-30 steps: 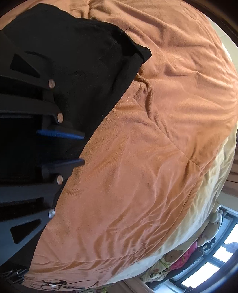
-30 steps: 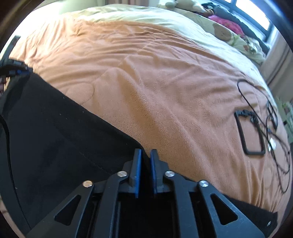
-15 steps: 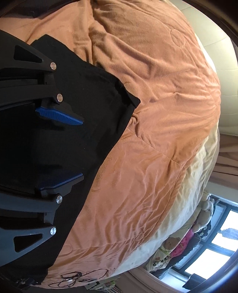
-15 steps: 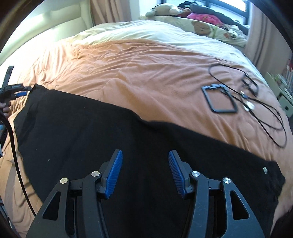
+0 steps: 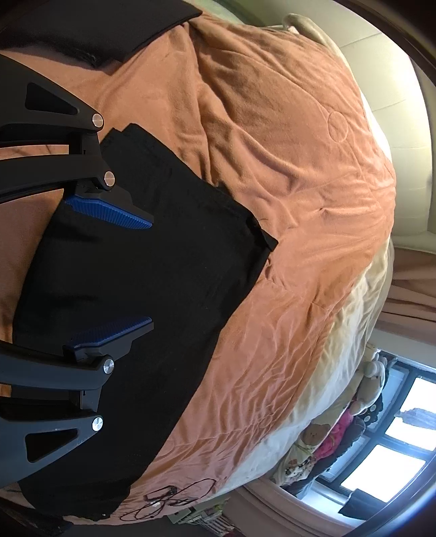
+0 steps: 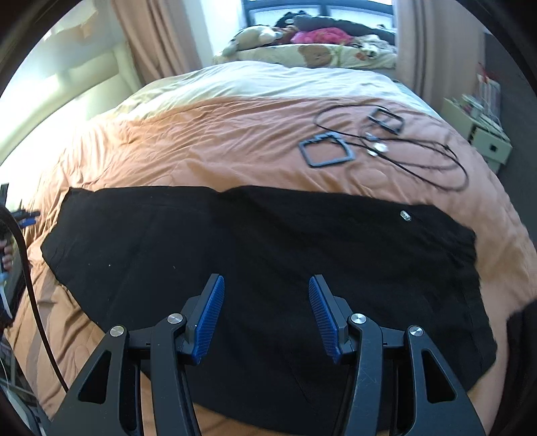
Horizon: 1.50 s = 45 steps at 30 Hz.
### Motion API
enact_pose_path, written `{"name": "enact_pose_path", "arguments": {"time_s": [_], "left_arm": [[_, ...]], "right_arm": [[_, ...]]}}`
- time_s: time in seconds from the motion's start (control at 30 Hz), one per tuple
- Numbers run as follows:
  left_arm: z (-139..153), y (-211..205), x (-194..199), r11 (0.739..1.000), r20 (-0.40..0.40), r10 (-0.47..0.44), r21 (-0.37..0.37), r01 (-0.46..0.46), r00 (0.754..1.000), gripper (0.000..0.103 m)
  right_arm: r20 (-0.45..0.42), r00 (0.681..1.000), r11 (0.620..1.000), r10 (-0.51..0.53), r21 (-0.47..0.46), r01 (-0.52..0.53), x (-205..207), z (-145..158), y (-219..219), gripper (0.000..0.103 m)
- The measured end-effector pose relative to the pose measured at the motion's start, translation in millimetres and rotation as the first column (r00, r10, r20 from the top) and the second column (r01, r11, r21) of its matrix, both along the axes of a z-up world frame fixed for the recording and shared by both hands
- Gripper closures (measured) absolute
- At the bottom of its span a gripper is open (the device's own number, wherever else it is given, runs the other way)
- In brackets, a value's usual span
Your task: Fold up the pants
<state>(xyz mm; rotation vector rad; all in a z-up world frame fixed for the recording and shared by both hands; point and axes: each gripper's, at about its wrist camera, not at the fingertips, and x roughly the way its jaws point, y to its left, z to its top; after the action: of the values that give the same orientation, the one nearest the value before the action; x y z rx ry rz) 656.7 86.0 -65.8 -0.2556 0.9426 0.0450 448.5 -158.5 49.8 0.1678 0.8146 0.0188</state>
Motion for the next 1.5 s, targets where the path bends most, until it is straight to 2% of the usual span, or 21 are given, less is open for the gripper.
{"name": "enact_pose_path", "arguments": {"time_s": [0.33, 0.43, 0.47, 0.7, 1.03, 1.13, 1.2, 1.23, 1.27, 1.43, 1.5], "left_arm": [[-15.7, 46.9, -39.8, 0.996, -0.013, 0.061, -0.059, -0.062, 0.998, 0.046], [-25.8, 61.2, -46.9, 0.992, -0.023, 0.089, -0.092, -0.091, 0.996, 0.046], [-30.0, 65.7, -49.0, 0.989, -0.028, 0.097, -0.105, -0.1, 0.995, 0.046], [-54.7, 80.5, -48.6, 0.977, -0.044, 0.133, -0.161, -0.138, 0.99, 0.047], [-101.6, 90.1, -31.7, 0.961, -0.112, 0.18, -0.191, -0.198, 0.977, 0.057], [-110.4, 92.2, -30.4, 0.959, -0.118, 0.195, -0.188, -0.215, 0.974, 0.066], [-112.0, 93.8, -30.9, 0.959, -0.112, 0.207, -0.176, -0.224, 0.972, 0.08], [-111.3, 95.1, -31.8, 0.959, -0.104, 0.208, -0.175, -0.224, 0.973, 0.096], [-110.5, 96.3, -32.2, 0.958, -0.099, 0.205, -0.183, -0.22, 0.974, 0.101], [-106.1, 104.6, -45.0, 0.949, -0.081, 0.215, -0.217, -0.227, 0.973, 0.101], [-106.5, 104.8, -49.2, 0.952, -0.087, 0.211, -0.209, -0.225, 0.974, 0.101]], "right_arm": [[0.001, 0.993, 0.987, -0.116, 0.109, 0.115, -71.7, -12.7, -37.3, 0.051], [0.008, 0.988, 0.978, -0.155, 0.141, 0.152, -90.7, -16.5, -46.2, 0.035], [0.011, 0.985, 0.974, -0.171, 0.154, 0.167, -97.0, -18.5, -49.6, 0.034], [-0.033, 0.965, 0.942, -0.259, 0.212, 0.26, -131.6, -37.8, -66.5, 0.034], [-0.085, 0.925, 0.879, -0.37, 0.292, 0.378, -166.5, -54.1, -92.5, 0.034], [-0.092, 0.918, 0.863, -0.386, 0.316, 0.395, -173.2, -56.8, -94.8, 0.034], [-0.097, 0.916, 0.861, -0.389, 0.316, 0.399, -173.9, -57.6, -93.7, 0.034], [-0.098, 0.918, 0.863, -0.385, 0.316, 0.395, -174.6, -58.0, -93.3, 0.034], [-0.097, 0.921, 0.866, -0.377, 0.316, 0.388, -174.3, -58.0, -92.3, 0.034], [-0.096, 0.925, 0.868, -0.369, 0.32, 0.379, -169.0, -59.9, -92.1, 0.034], [-0.094, 0.924, 0.868, -0.371, 0.318, 0.381, -166.2, -61.0, -92.9, 0.034]]}}
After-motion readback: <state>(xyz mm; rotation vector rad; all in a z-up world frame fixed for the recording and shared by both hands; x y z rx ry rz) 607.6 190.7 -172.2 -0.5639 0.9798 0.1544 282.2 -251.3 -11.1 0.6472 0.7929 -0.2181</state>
